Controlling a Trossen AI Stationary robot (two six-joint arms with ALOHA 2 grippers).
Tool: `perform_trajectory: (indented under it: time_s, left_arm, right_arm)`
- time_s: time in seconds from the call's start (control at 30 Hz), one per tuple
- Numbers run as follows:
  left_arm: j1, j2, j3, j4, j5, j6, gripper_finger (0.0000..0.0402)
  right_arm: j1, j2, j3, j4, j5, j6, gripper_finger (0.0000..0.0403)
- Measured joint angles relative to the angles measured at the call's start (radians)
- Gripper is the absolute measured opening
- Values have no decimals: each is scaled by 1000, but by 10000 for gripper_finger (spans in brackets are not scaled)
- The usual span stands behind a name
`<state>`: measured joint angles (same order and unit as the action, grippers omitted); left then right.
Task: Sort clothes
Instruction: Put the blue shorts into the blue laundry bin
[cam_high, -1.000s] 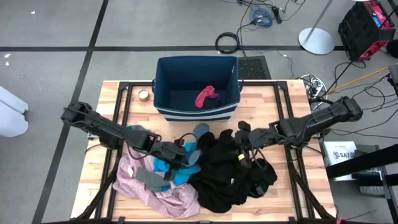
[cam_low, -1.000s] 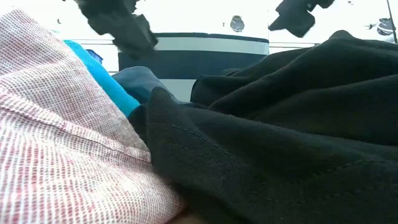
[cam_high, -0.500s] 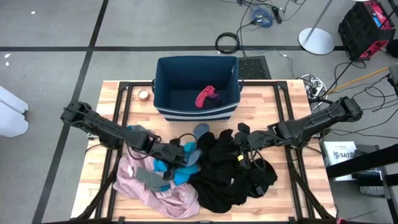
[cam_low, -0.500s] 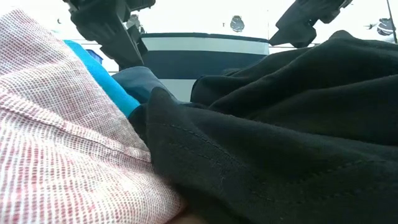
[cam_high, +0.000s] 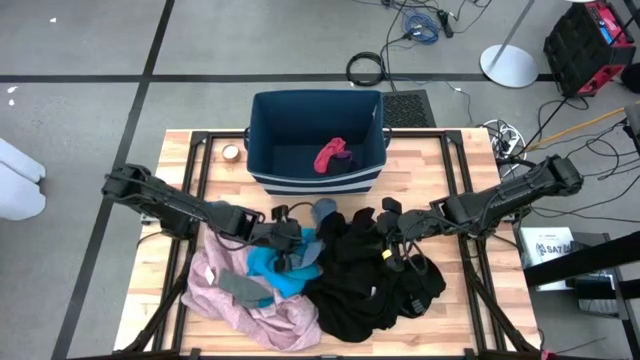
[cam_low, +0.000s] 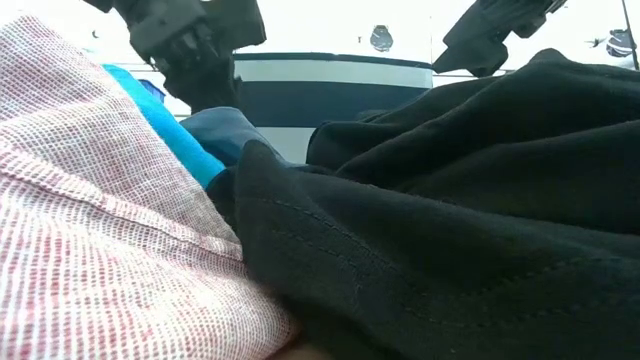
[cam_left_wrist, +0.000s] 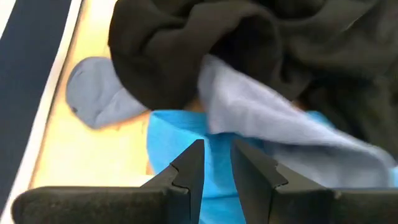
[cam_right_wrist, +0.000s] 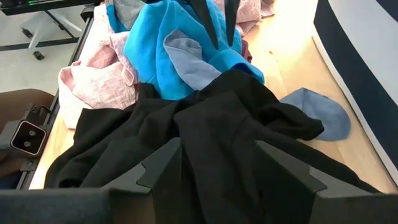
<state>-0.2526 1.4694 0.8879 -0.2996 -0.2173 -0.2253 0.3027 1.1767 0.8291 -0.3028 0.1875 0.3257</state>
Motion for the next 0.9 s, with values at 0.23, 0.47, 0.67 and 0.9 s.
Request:
perform_trajectory:
  time_s: [0.23,0.47,0.67,0.9]
  left_arm:
    - [26,27,-1,-14,-24,55,103]
    - [31,71,-1,6,-26,76,174]
    - [33,119,-1,8,-31,74,205]
    - [51,164,-1,32,-31,74,197]
  right_arm:
    - [0,0,0,-1,0,3,187]
    - [0,0,1,-2,0,-1,187]
    - [0,0,1,-2,0,-4,187]
    - [0,0,1,-1,0,3,187]
